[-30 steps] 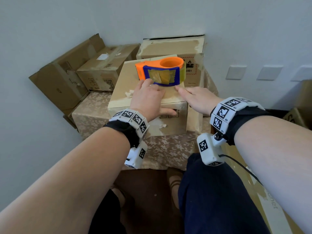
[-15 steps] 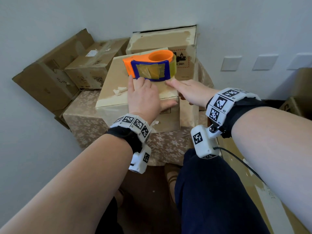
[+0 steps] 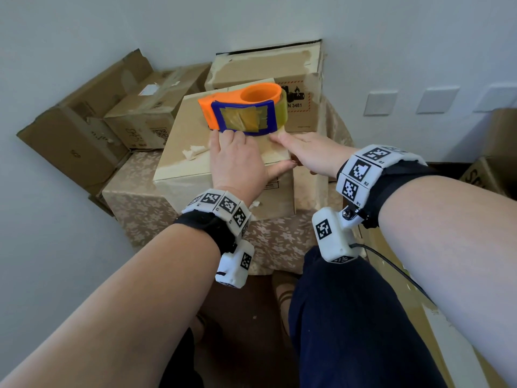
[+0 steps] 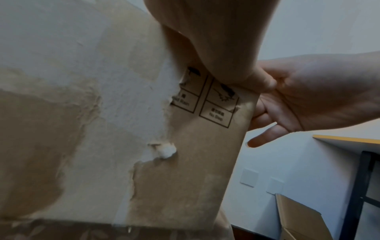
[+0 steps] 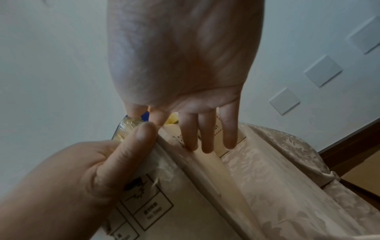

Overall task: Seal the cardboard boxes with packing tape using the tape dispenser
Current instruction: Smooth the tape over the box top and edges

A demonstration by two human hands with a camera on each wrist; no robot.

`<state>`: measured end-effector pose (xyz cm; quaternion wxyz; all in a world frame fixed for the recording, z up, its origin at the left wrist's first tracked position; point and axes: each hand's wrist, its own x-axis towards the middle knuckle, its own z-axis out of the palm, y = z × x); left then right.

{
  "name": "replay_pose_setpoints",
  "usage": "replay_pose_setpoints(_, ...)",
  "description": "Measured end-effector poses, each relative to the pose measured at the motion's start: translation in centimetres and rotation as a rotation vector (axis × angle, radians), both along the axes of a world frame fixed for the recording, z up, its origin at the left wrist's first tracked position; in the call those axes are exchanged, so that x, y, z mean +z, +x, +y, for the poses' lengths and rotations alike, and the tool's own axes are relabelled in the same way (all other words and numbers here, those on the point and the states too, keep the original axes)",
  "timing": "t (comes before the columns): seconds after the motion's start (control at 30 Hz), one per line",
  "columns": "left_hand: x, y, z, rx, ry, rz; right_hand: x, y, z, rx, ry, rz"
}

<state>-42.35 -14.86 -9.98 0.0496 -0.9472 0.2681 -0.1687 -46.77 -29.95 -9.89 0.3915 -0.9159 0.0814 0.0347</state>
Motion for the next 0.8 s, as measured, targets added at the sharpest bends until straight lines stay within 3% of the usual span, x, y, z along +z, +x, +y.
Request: replay_pose_setpoints(0.8, 0.09, -0.23, -0.42, 0.032, 0.054, 0.024, -0.44, 0.35, 0.07, -0.022, -0.067, -0.024)
